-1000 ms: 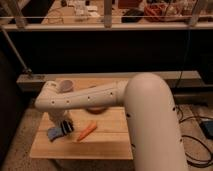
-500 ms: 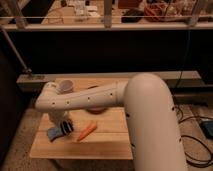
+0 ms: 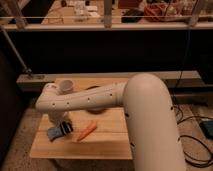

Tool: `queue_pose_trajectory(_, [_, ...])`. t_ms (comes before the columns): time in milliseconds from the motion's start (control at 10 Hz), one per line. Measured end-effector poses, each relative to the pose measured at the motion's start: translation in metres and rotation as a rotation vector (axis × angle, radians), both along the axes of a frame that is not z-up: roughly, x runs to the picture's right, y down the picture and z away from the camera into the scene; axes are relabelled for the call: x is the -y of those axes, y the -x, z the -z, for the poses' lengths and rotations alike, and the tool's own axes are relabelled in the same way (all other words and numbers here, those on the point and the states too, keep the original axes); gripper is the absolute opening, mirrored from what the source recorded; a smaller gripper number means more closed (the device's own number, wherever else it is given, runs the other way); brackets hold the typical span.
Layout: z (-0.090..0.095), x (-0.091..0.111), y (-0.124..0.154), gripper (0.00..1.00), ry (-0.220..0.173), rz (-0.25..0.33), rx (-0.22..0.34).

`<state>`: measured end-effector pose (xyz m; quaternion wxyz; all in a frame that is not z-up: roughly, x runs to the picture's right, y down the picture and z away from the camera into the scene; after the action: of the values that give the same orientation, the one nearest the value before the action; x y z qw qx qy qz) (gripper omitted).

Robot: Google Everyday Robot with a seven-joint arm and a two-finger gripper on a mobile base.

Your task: Place the eraser on the white sponge

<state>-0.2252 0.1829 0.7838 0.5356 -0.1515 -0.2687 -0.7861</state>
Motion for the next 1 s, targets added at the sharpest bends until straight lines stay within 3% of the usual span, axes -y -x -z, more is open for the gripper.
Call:
queue_pose_trajectory(500, [-0.0035, -0.0007, 0.0053, 0.01, -0.005, 0.008, 0.023])
queue_pose_trajectory(1000, [-0.0061, -0.0004, 0.0089, 0.21, -0.007, 0.015, 0.044])
